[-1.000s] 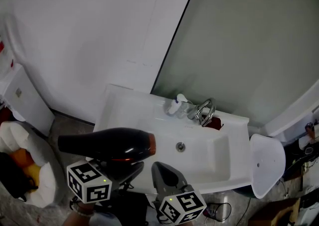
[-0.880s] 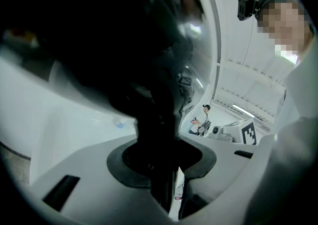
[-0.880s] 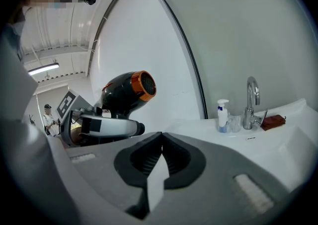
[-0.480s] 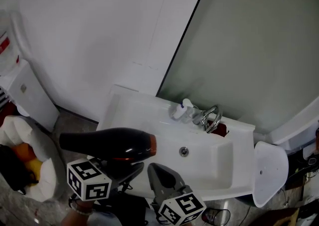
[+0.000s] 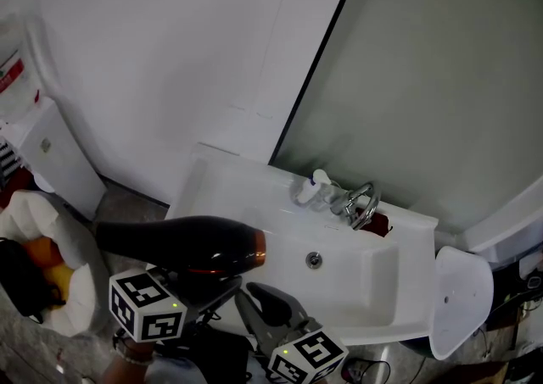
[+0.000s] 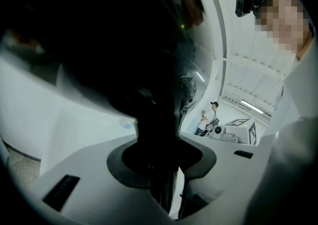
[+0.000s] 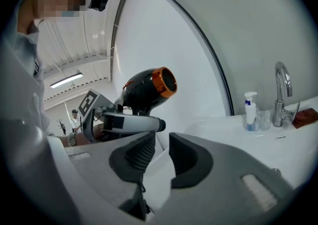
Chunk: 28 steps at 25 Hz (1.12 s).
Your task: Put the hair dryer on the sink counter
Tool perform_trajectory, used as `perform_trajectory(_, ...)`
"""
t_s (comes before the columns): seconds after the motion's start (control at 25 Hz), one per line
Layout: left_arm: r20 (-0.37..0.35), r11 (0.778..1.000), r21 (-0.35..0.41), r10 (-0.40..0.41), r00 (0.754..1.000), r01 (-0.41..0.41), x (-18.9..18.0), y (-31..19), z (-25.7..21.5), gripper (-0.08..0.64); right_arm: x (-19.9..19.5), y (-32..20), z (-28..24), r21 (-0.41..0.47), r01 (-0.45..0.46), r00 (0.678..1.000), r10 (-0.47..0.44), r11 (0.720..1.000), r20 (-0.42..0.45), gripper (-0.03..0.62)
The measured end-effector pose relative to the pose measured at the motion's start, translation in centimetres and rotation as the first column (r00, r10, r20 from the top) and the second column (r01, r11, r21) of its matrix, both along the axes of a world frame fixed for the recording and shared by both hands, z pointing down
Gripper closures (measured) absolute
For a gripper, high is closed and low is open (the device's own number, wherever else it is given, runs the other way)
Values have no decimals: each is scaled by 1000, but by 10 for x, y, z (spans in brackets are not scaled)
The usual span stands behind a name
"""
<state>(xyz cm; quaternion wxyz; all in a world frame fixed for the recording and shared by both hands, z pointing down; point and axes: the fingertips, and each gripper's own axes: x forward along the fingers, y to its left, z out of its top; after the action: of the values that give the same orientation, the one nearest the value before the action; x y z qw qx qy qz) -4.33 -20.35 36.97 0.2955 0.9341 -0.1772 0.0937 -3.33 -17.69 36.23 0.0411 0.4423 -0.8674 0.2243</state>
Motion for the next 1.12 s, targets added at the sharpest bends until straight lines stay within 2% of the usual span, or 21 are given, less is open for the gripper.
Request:
perform_trajectory(0.08, -6, 1000, -4, -2, 1000, 2, 1, 2, -2, 430, -5, 6, 2, -9, 43, 999, -43, 999, 9, 489)
perform_trajectory(0.2, -78, 1000, -20, -18, 997, 17, 2, -1, -16, 430, -15, 14, 4, -9, 111, 994, -111, 994, 21, 455)
perform_trajectory(0.28, -118, 999, -21, -33, 992, 31, 2, -5, -29, 430, -20, 17, 2, 4, 130, 991, -130, 992, 33, 451)
perform_trajectory(0.44, -142, 999, -2, -41, 989, 42, 0, -13, -42, 430, -28, 19, -3, 25, 166, 985, -167, 986, 30, 450)
perform_trajectory(0.68, -150, 999, 6, -32, 988, 33, 6, -22, -48, 430, -37, 16, 6, 2, 188, 982, -188, 982, 31, 449)
perform_trajectory(1.12, -117, 1000, -13, 16, 993, -17, 20, -45, -30, 430, -30, -3, 45, -65, 141, 989, -138, 988, 46, 459)
